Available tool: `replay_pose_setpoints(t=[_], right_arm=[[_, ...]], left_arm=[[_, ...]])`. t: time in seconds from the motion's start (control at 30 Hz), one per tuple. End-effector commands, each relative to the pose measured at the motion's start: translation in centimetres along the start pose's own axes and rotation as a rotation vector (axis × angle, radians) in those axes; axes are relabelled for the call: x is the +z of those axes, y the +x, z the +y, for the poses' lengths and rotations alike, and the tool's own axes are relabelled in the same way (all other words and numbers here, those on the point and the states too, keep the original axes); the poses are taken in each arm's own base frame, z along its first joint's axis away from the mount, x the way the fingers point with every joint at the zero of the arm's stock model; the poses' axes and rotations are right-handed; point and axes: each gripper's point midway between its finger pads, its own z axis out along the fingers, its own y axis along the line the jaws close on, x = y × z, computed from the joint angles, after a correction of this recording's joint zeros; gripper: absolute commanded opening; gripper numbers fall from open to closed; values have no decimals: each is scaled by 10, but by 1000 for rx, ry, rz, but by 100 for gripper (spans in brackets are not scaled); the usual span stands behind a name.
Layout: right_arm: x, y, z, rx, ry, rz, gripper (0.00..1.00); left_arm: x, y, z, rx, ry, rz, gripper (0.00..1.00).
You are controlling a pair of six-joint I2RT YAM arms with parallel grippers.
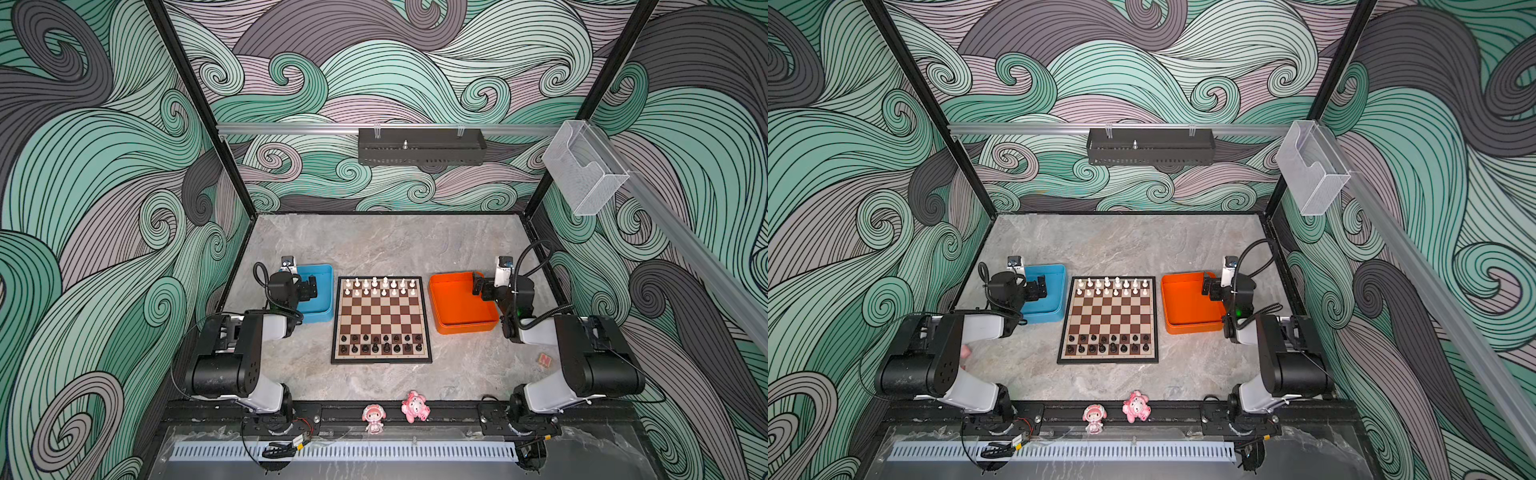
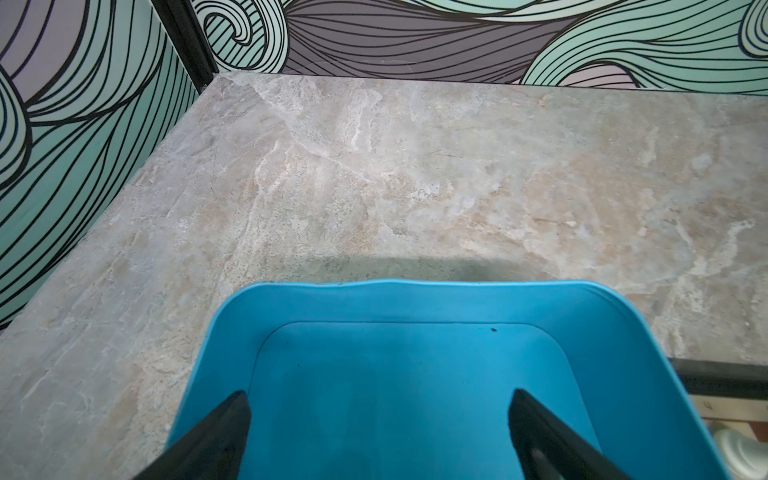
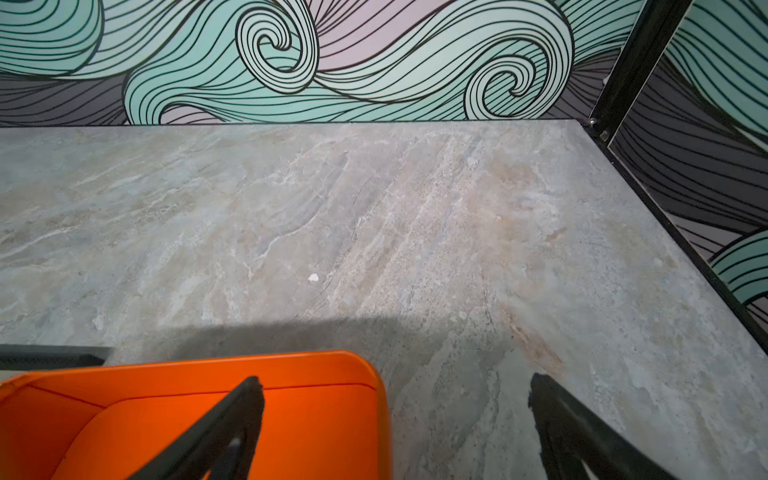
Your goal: Set up the chess pieces on the board
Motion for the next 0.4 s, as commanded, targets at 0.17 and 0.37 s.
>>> replay_pose_setpoints(t=[0.17,0.37], right_arm=[[4,3,-1,-3,5,26,99],[3,2,0,-3,5,20,99]], left_arm=[[3,-11,0,5,7,-25,99],[2,-11,0,4,7,-24,99]])
